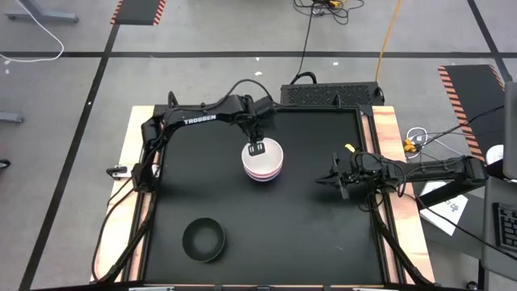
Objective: Nest bowls inside each other
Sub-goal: Stack the white bowl on top of the orange bowl, then stack the black bowl on top of the white bowl
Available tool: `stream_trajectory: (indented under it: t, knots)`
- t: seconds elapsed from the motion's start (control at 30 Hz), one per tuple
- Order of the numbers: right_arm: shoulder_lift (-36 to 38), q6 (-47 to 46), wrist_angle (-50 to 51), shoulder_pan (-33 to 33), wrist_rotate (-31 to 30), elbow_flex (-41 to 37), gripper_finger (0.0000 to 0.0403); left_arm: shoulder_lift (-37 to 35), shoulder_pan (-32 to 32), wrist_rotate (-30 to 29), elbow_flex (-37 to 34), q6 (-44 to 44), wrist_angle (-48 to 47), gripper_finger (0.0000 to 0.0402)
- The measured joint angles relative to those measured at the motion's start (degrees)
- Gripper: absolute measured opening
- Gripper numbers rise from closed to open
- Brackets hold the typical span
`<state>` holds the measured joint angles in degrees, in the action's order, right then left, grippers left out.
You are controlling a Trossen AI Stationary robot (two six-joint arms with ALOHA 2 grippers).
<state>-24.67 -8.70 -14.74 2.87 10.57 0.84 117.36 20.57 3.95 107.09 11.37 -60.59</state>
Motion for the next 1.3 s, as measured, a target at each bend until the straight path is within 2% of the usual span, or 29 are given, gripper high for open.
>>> stream_trajectory:
  t: [0.27,0.7,0.9,1.1,1.3]
  knots:
    - [0.0,0.01,0.02,0.02,0.0,0.0,0.0,0.11,-1.41,-2.16,3.16,1.09,-2.3,0.0005]
    - [0.0,-1.06,0.02,0.0,0.02,0.0,0.0,0.11,-1.15,1.23,2.94,0.48,-2.3,0.0007]
    - [0.0,-1.09,0.04,0.01,0.01,0.0,0.0,0.11,-0.6,2.22,2.92,0.3,-0.01,0.0043]
    - [0.0,-1.1,0.17,0.0,0.02,0.0,0.0,0.09,0.09,5.9,2.92,0.98,2.09,0.0089]
    - [-0.02,-1.13,1.32,0.01,0.02,0.0,0.0,0.05,1.47,6.08,2.92,1.89,3.92,0.0134]
